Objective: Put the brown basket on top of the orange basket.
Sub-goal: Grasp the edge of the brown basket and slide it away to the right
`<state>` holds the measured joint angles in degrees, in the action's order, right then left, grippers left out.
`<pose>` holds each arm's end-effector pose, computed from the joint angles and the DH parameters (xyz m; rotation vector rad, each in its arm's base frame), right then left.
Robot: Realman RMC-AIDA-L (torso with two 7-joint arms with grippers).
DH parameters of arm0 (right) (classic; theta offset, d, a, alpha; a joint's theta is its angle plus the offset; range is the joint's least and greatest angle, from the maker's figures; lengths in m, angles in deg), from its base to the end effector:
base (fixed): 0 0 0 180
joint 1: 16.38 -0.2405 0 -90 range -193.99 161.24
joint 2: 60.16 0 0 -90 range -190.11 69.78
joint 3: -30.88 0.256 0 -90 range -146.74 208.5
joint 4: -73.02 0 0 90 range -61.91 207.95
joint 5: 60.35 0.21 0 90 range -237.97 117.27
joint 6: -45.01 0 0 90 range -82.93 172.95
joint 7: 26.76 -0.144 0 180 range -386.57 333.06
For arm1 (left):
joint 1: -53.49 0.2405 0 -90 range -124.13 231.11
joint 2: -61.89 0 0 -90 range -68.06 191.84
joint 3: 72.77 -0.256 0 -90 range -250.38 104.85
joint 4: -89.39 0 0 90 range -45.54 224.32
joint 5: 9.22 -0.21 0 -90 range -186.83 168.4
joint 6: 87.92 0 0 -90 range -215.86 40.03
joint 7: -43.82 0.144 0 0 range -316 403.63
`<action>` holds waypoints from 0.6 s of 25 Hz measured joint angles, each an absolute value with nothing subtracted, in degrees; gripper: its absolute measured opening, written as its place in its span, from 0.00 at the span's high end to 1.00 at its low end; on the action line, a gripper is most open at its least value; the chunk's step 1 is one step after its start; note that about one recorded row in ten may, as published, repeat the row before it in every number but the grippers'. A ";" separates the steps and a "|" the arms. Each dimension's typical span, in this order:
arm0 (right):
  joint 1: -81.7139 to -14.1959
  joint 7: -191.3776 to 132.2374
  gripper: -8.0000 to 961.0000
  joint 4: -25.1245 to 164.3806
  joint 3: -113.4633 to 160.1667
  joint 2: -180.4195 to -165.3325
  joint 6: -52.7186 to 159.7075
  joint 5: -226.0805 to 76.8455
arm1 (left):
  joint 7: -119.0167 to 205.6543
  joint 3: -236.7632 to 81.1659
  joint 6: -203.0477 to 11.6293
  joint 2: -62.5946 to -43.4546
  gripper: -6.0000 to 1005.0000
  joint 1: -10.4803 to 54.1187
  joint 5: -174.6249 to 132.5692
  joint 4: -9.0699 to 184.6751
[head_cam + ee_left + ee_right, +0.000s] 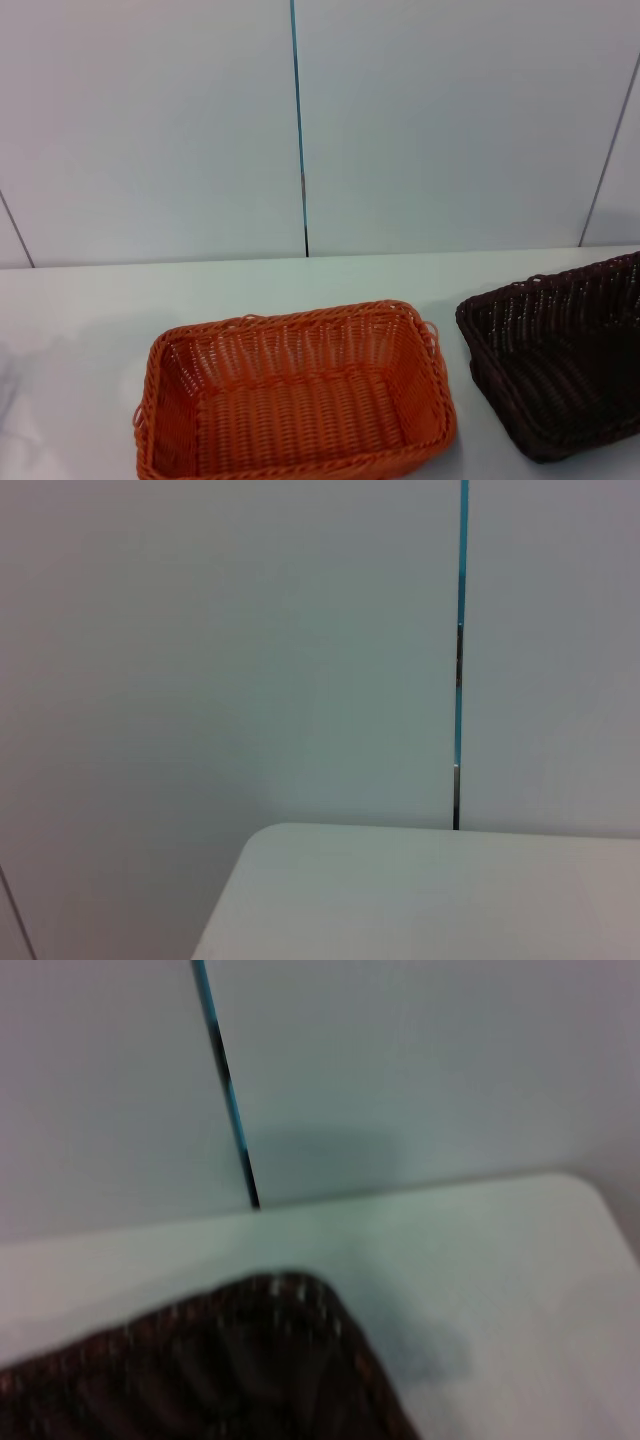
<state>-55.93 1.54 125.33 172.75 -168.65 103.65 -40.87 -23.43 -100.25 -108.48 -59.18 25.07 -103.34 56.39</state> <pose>0.3239 0.4331 0.1663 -1.7307 -2.1222 -1.5184 -0.4142 0.3719 0.0786 -1.4347 -1.0092 -0.1677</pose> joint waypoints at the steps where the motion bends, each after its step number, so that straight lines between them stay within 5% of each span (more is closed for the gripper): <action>1: -56.01 1.52 0.24 124.20 172.64 -168.76 102.90 -41.37 | -23.42 -100.23 -108.48 -59.19 0.11 25.05 -103.35 56.39; 15: -57.00 0.75 0.24 115.57 171.77 -171.25 88.47 -44.63 | -23.47 -100.09 -108.17 -59.43 0.11 25.37 -103.35 56.35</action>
